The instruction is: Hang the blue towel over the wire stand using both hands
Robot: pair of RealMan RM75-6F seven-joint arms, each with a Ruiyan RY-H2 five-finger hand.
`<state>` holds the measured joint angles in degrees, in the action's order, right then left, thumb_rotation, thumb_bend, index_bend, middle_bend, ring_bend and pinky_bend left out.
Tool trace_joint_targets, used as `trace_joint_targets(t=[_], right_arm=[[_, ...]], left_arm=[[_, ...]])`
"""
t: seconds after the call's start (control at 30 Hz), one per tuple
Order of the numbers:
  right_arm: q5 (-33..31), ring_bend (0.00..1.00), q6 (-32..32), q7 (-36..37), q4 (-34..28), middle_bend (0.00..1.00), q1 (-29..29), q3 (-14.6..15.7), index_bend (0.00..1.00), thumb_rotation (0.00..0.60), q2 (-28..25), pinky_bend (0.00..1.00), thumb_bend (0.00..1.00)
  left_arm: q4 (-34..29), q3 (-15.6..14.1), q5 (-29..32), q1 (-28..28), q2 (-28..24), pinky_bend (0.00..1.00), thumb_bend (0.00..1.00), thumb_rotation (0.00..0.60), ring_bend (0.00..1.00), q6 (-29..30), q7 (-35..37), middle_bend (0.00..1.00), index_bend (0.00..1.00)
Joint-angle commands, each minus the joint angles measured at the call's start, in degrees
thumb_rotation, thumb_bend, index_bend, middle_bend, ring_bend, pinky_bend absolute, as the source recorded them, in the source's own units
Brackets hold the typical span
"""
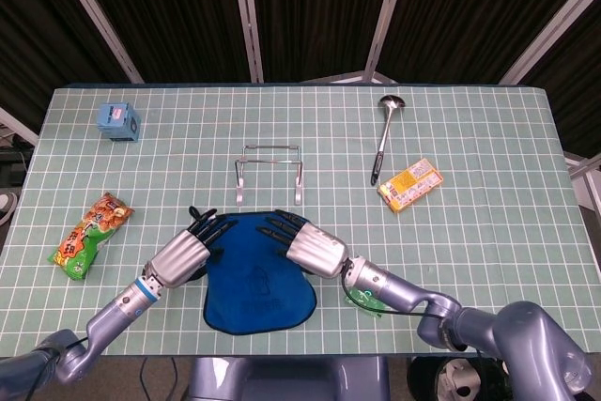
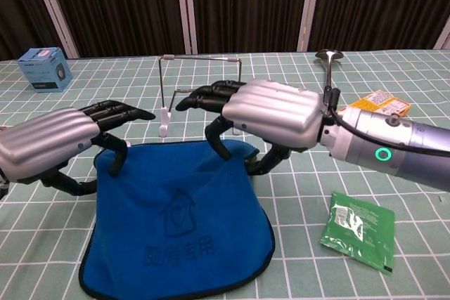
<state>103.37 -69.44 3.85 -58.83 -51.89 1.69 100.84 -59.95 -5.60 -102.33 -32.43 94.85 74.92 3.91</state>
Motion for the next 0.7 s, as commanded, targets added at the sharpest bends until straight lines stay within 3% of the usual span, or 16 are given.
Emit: trace_joint_targets(t=[0.03,0.3,0.7], right_arm=[[-1.39,0.00,-1.51,0.03,-3.90,0.07,0.48,-2.01,0.60,0.600,-2.83,0.09,0.41],[-4.28,0.00,-2.28,-1.96,-12.08,0.07,0.86,-6.01,0.60,0.600,-8.85,0.09,0.41],[-12.24,0.00,1.28,-3.05,-17.16,0.07,0.42,-12.42,0.60,0.600,-12.36,0.09,0.41]], left_arm=[[-3.65,1.74,0.42,-0.14,-1.99,0.00,0.45,0.600,0.00,2.34,0.17,0.00,0.81],[-12.19,5.98,4.23,0.63,-6.46,0.00,0.45,0.600,0.00,4.78,-1.06,0.00,0.81],[-20.62,13.72,11.24,-3.20,-10.26,0.00,0.45,0.600,0.00,-0.70,-8.65,0.00,0.82]])
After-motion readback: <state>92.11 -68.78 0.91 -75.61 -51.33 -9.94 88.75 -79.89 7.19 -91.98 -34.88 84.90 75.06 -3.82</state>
